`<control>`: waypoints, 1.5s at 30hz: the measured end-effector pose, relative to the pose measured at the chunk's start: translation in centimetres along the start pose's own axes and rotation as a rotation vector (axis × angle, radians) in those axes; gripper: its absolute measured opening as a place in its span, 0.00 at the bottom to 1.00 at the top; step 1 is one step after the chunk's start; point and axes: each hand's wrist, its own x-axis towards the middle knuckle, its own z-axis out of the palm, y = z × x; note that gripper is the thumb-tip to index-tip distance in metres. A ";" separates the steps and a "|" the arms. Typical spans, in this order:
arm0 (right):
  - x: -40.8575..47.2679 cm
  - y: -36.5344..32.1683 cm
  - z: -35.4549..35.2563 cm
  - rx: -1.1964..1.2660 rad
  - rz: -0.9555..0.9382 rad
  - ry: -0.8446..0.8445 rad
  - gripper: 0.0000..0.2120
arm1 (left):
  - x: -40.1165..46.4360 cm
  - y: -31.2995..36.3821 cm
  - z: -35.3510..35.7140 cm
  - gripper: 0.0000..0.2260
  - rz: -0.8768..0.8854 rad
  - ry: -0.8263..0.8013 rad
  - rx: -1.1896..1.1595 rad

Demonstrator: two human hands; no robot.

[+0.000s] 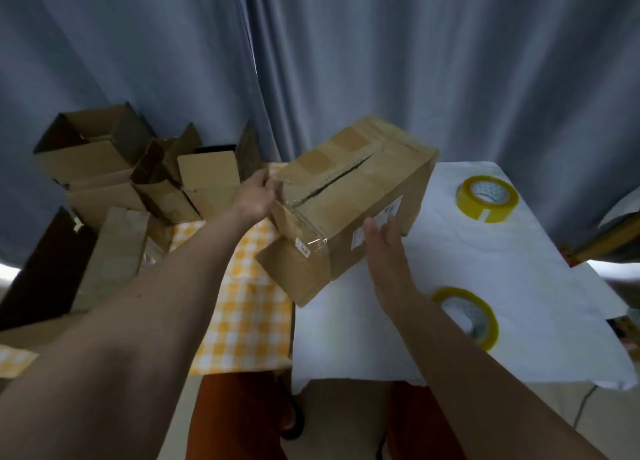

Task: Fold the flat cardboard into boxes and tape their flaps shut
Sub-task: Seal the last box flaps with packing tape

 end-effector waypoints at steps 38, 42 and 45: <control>-1.4 4.4 -6.0 -0.926 -0.683 -0.268 0.27 | -15.6 -7.5 4.5 0.25 0.514 -0.103 0.003; -1.3 3.3 -6.2 -1.235 -0.743 -0.262 0.35 | -15.2 -8.1 4.1 0.32 0.521 -0.122 0.066; -1.7 2.3 -3.9 -1.478 -0.700 -0.244 0.53 | -15.4 -8.5 4.0 0.38 0.563 -0.128 0.090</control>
